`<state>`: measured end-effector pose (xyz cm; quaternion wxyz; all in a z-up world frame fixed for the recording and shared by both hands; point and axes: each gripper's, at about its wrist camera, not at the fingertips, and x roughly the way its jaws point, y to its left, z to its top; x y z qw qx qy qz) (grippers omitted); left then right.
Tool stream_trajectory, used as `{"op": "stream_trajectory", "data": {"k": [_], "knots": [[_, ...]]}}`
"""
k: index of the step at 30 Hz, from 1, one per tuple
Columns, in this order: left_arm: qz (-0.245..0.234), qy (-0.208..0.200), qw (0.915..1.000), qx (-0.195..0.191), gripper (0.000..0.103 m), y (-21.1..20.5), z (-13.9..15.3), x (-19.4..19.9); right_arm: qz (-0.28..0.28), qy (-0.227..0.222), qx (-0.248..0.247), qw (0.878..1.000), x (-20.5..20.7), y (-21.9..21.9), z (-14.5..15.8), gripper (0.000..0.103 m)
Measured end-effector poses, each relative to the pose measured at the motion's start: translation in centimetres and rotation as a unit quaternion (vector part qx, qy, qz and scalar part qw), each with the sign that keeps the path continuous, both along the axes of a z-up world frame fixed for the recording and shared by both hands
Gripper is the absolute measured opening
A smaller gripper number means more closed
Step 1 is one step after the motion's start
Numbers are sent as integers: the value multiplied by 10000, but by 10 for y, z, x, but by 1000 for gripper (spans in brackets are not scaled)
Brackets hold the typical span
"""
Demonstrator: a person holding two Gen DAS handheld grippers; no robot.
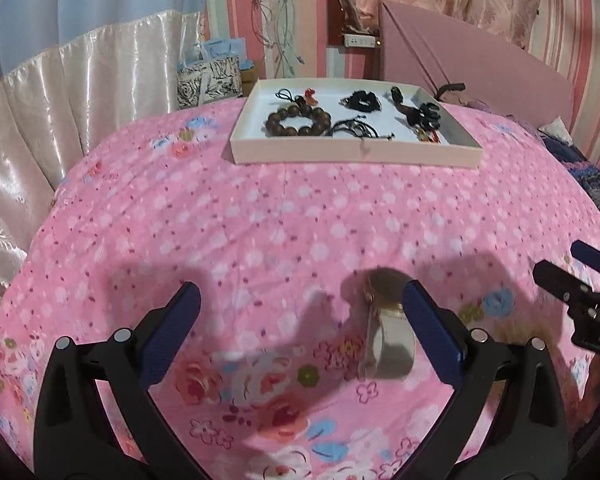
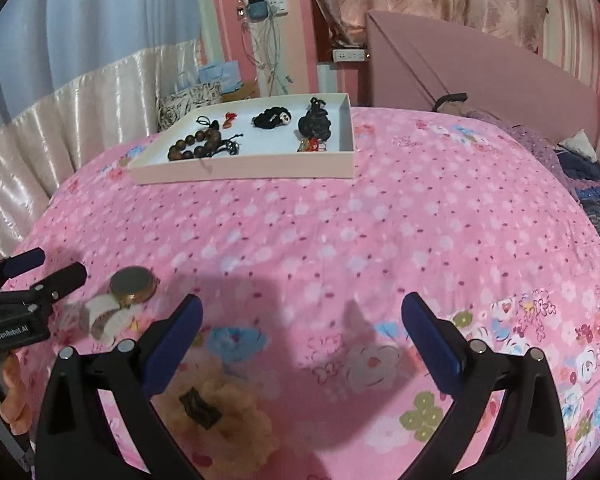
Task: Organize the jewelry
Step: 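Withdraw both tools toward the white-strap watch and beige scrunchie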
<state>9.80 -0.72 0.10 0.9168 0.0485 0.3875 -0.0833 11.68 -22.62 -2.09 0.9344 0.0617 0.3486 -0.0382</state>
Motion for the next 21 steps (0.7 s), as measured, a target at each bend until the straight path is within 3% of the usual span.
{"op": "stream_trajectory", "data": {"k": [12,21], "knots": [[-153,101,9998,3,100,-6,-8,-18,-226,263,42,9994,-26,-3,-8,100],[-244,243,9994,36,96,-12,-18,-14,17,553,-84,9984,-38,5,-22,99]]}}
